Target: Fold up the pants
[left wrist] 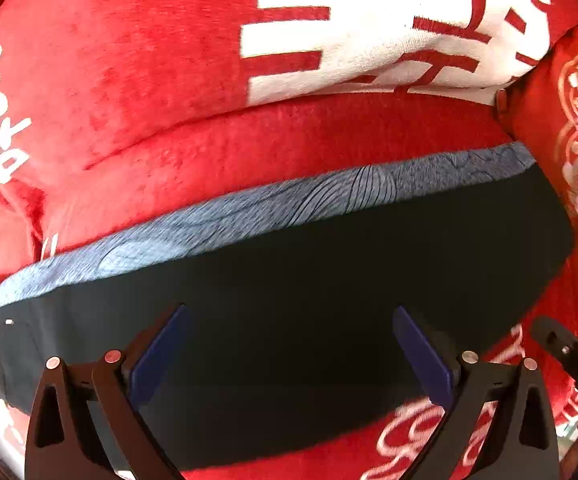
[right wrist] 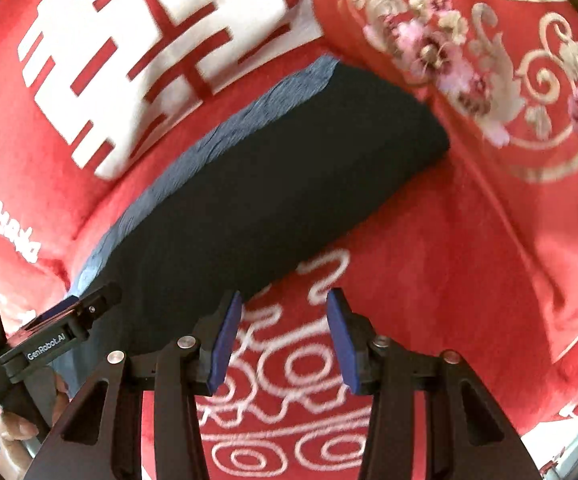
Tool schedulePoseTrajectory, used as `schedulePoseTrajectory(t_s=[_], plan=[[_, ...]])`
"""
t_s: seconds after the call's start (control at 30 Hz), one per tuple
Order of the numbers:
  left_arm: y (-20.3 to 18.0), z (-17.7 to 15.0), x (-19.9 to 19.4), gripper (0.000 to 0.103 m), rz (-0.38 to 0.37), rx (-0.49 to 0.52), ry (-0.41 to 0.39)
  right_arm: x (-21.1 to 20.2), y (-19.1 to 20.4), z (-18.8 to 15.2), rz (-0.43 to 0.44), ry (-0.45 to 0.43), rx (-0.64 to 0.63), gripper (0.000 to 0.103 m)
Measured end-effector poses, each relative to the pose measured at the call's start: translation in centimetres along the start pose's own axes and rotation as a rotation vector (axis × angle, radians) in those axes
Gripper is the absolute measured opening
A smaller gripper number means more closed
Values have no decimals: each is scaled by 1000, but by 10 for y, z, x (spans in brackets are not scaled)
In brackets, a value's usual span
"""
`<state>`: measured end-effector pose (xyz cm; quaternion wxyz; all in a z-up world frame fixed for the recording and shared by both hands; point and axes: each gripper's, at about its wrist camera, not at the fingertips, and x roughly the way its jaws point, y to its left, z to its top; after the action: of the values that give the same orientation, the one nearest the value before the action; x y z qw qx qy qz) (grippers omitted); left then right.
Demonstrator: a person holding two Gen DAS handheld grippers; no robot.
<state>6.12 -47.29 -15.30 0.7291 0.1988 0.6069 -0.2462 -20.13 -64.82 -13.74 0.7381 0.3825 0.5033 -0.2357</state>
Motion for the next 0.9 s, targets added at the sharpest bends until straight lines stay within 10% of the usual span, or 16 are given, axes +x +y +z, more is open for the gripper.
schedulePoseTrajectory(t_s=[0.57,0.9], plan=[[-17,17,41,102,71,-26,39,26,-20,52,-52,-31,-21,48],[-19,19,39,102,80,-39,32,22,-30,23,158,20,89,49]])
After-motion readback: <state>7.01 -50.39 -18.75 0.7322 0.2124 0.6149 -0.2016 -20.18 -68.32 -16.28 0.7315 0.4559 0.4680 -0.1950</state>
